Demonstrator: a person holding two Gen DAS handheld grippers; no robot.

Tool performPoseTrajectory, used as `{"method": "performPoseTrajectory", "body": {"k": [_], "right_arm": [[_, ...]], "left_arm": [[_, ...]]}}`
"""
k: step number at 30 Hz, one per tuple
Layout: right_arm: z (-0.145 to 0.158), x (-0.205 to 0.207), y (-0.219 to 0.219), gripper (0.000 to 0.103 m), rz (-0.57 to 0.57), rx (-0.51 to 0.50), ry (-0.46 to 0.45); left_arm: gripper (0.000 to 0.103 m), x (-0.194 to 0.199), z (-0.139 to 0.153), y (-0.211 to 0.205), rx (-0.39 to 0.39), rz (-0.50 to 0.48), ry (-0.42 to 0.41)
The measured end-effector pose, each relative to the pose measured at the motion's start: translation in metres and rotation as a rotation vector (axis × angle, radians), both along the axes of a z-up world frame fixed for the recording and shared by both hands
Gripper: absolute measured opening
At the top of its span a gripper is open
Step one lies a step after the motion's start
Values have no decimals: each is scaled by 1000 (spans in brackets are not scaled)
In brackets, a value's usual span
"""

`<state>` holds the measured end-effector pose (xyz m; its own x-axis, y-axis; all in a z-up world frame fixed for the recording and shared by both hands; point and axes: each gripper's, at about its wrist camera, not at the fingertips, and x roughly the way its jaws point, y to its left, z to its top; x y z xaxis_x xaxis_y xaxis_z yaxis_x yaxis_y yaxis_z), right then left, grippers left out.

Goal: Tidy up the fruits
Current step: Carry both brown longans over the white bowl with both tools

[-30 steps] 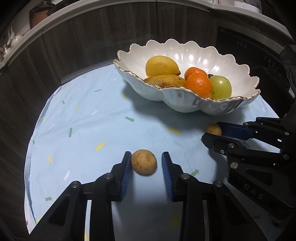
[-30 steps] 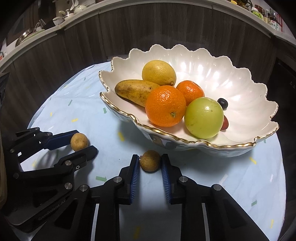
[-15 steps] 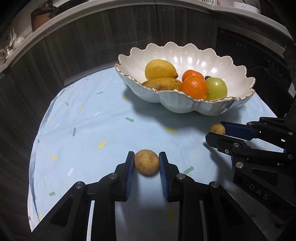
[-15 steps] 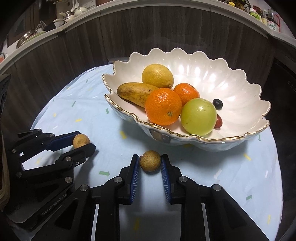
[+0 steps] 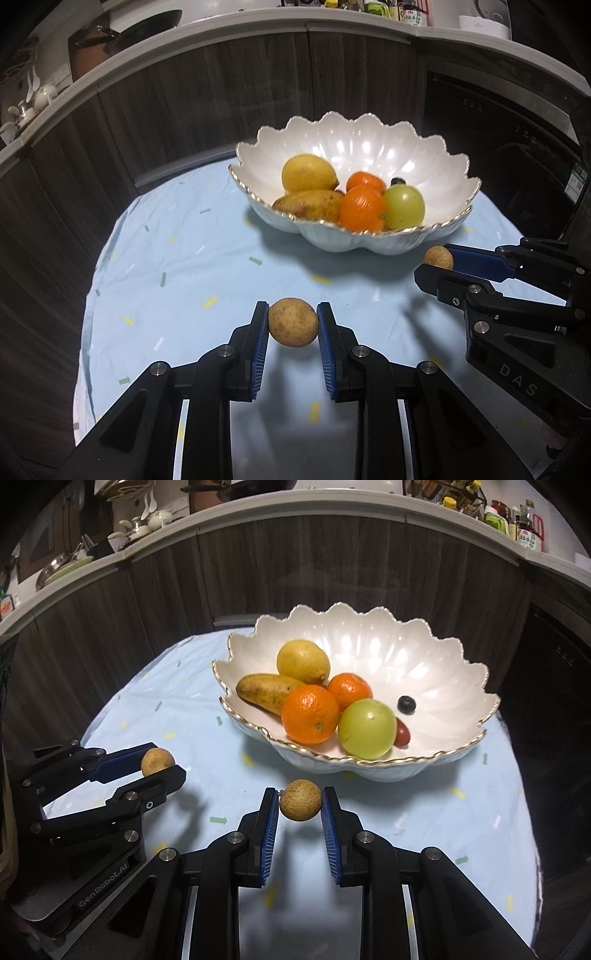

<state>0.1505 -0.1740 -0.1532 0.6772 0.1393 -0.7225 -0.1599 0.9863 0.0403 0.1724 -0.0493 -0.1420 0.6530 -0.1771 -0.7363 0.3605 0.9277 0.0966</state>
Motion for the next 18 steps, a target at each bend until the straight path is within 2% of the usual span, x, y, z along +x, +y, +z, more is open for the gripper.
{"method": "performPoseTrajectory", "body": {"k": [18], "right_arm": [[45, -23, -17, 25, -33, 15, -96]], "left_arm": [[26, -18, 48, -15, -5, -13, -96]]}}
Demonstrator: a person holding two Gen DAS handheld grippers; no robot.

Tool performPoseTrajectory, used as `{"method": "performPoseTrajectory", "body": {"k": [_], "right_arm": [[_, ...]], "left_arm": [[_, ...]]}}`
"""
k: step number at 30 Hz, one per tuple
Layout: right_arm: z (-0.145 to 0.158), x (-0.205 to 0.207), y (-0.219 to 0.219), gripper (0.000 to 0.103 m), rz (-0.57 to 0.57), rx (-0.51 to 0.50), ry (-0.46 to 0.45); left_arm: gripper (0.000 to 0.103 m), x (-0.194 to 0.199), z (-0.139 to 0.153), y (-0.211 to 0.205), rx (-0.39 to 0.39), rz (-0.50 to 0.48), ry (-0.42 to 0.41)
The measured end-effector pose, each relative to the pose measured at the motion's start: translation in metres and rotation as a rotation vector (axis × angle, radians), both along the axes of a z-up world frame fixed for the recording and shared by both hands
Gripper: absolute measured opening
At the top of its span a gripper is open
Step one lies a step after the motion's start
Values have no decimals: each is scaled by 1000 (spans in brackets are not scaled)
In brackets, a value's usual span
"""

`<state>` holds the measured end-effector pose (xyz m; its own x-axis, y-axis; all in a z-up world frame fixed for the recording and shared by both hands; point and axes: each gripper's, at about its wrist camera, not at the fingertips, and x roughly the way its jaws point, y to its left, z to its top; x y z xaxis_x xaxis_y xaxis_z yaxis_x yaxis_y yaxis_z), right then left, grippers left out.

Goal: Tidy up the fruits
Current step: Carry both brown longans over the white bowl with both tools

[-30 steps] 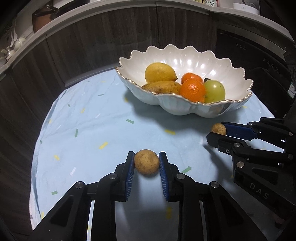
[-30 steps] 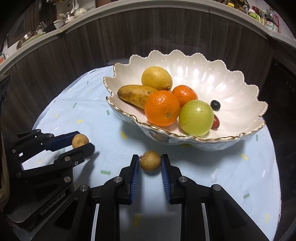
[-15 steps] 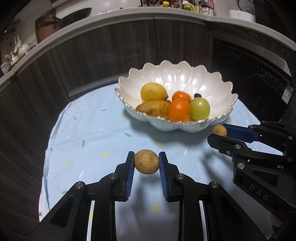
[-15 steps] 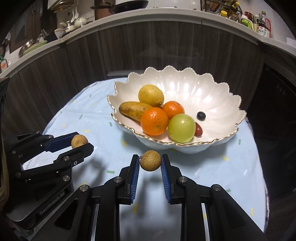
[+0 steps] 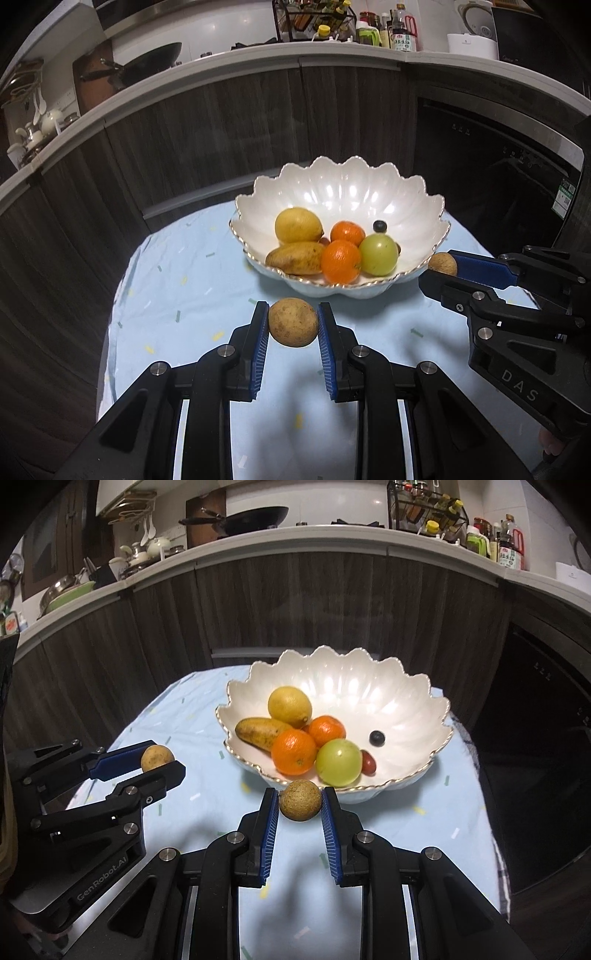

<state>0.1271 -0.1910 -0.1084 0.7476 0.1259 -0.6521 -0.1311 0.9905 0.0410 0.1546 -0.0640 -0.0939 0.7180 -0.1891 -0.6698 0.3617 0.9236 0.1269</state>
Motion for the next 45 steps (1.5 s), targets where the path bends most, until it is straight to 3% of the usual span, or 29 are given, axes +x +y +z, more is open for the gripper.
{"method": "performPoseTrajectory", "body": {"k": [16, 45], "right_arm": [[32, 10, -29, 25, -50, 7, -60], [45, 72, -75, 25, -122, -6, -76]], "left_arm": [[26, 16, 29, -22, -11, -17, -40], [26, 89, 42, -63, -22, -48, -56]]}}
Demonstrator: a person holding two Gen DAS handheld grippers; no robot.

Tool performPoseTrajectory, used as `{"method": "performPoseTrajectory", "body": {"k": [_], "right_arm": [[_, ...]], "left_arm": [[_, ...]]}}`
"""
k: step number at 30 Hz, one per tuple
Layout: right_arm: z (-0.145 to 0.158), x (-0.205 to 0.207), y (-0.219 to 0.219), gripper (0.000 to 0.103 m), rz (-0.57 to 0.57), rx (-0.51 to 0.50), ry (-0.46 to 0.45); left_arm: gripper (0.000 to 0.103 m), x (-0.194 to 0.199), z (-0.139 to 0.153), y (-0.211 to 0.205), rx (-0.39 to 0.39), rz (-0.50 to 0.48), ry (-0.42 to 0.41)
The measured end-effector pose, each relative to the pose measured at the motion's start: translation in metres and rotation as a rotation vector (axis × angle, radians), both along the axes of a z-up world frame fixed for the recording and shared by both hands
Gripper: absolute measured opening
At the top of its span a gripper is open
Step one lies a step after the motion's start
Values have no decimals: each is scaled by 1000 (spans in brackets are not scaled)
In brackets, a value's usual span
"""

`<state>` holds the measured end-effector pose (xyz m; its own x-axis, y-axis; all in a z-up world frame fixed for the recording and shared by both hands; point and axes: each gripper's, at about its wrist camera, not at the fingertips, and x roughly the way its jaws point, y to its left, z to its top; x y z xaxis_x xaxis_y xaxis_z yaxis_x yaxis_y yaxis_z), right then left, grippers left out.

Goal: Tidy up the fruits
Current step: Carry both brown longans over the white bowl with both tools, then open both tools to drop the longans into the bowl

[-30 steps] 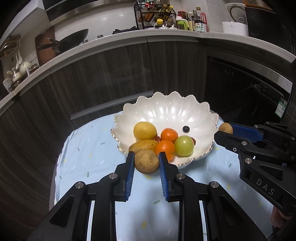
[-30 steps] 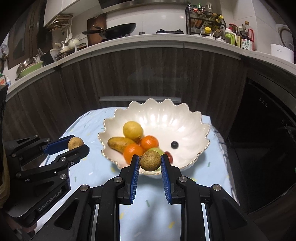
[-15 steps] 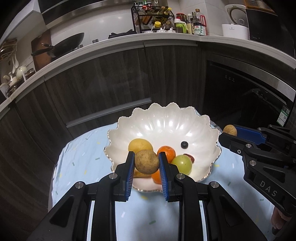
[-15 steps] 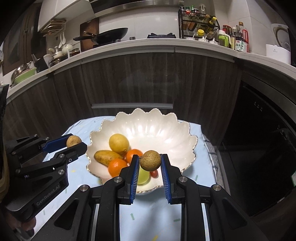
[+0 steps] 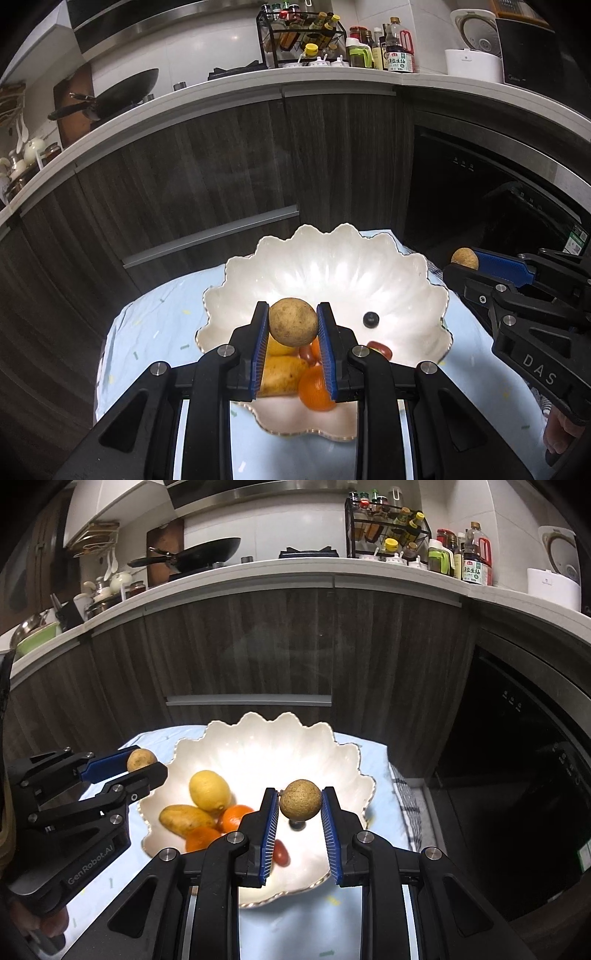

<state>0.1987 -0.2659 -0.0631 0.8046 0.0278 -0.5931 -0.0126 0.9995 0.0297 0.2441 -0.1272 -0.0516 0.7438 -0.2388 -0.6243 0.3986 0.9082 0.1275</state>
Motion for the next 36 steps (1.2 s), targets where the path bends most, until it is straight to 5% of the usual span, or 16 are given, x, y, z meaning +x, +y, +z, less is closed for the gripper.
{"method": "performPoseTrajectory", "body": {"k": [29, 36], "right_arm": [[-34, 66, -20, 25, -22, 8, 111], [-38, 70, -20, 34, -33, -3, 122]], "left_arm": [[27, 65, -34, -18, -10, -20, 75], [49, 64, -35, -19, 2, -11, 61]]}}
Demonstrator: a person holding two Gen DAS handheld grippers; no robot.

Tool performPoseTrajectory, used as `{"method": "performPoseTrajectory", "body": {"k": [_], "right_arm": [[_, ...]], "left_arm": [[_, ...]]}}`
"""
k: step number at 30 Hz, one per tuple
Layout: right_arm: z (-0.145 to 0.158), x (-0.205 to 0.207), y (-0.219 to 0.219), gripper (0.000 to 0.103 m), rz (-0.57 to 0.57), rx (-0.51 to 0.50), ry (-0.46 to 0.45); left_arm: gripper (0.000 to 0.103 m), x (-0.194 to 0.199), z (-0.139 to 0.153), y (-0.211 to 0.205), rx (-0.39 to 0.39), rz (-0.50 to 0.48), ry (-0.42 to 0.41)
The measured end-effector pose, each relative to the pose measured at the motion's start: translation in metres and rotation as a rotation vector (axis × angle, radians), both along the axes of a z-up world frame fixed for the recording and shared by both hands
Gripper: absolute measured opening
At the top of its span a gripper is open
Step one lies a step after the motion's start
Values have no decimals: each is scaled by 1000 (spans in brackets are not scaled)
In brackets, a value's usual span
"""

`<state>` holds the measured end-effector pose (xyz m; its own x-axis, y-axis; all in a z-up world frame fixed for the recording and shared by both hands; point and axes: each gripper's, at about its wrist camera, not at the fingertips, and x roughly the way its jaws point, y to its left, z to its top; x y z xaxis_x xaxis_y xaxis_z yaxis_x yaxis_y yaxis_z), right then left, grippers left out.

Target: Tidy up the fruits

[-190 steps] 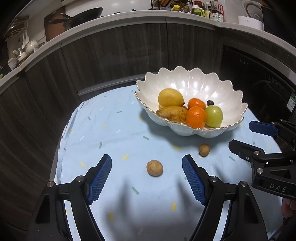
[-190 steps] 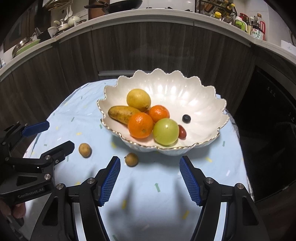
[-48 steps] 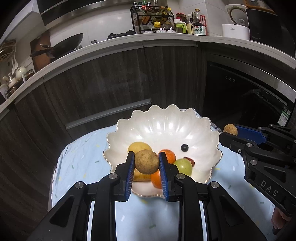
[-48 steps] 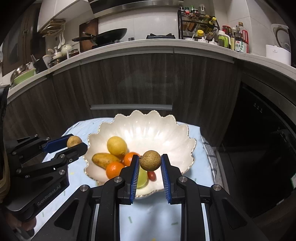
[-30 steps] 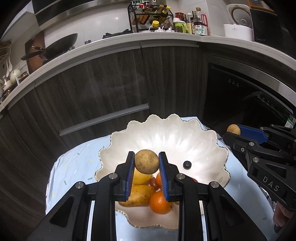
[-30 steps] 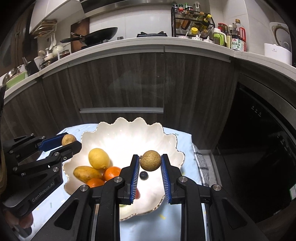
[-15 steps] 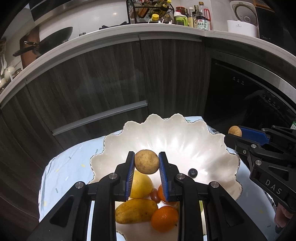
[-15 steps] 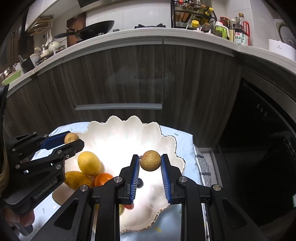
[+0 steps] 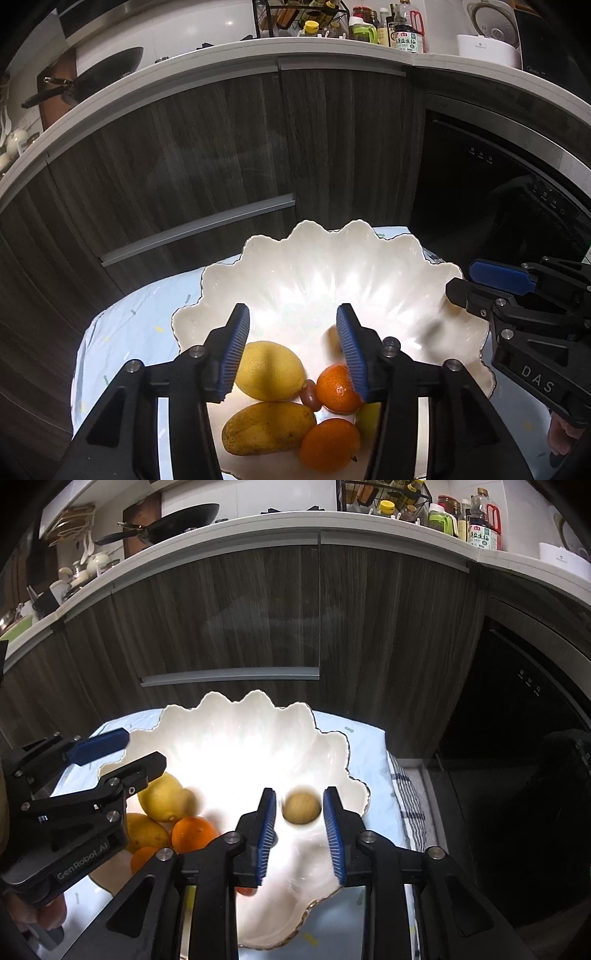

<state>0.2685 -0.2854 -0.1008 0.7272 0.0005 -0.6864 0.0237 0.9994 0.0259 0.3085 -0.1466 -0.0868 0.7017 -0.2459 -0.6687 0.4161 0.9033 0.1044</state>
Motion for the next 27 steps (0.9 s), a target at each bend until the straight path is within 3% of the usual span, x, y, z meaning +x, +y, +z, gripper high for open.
{"method": "performPoseTrajectory", "body": {"k": [2, 5, 10, 27], "right_arm": [[1, -2, -1, 49, -16, -4, -6], [4, -6, -1, 59, -32, -13, -21], [11, -12, -1, 60, -34, -13, -33], [49, -53, 17, 62, -29, -12, -84]], "left_arm": [[51, 0, 0, 1, 4, 5, -1], [56, -1, 2, 4, 6, 15, -4], [66, -6, 10, 9, 1, 37, -15], [67, -52, 49, 34, -8, 97, -55]]}}
